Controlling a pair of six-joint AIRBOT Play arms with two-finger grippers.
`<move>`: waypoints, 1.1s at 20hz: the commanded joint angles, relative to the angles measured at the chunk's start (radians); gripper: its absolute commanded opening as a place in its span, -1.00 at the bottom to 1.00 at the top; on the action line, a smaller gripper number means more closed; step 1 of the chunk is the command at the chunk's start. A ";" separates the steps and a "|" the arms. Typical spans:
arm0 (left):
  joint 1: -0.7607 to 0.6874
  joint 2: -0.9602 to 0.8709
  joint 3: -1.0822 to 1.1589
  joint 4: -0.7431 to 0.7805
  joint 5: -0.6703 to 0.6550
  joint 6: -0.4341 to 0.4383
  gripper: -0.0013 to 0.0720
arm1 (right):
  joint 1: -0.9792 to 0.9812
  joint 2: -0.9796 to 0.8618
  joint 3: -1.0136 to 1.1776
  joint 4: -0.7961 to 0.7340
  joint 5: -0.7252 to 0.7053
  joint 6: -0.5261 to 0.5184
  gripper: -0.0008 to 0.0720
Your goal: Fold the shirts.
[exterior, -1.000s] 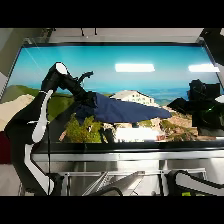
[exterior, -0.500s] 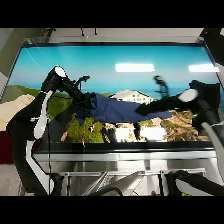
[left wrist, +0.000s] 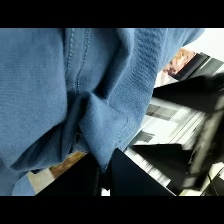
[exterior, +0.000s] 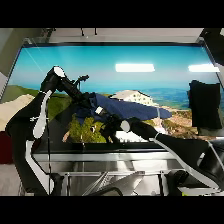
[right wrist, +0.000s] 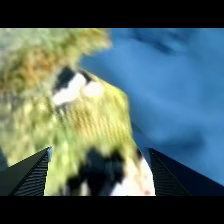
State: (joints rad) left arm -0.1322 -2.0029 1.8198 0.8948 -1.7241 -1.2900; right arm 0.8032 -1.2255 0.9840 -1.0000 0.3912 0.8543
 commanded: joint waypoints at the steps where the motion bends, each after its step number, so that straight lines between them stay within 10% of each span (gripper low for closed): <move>1: 0.001 0.000 0.000 0.000 0.007 0.002 -0.89 | 0.063 -0.061 0.008 -0.014 -0.197 -0.077 0.89; 6: 0.001 0.000 0.000 -0.006 0.006 0.002 -0.89 | 0.040 -0.059 0.012 -0.018 -0.316 -0.078 0.82; 11: 0.001 0.000 0.001 -0.005 0.005 0.002 -0.89 | 0.022 -0.054 0.012 -0.017 -0.296 -0.074 -0.79; 16: 0.001 0.000 0.000 -0.005 0.006 0.002 -0.89 | 0.021 -0.012 0.012 -0.018 -0.271 -0.035 -0.93; 18: 0.001 0.000 0.000 -0.005 0.006 0.002 -0.89 | 0.021 -0.005 0.012 -0.018 -0.274 -0.035 -0.81; 20: 0.001 0.000 0.000 -0.005 0.006 0.002 -0.89 | 0.024 -0.008 0.012 -0.018 -0.245 -0.036 0.97; 22: 0.001 0.000 0.000 -0.005 0.006 0.002 -0.89 | 0.022 -0.016 0.012 -0.018 -0.238 -0.036 0.96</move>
State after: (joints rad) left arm -0.1322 -2.0029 1.8198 0.8898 -1.7184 -1.2869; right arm 0.8253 -1.2377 0.9955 -1.0206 0.1356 0.8146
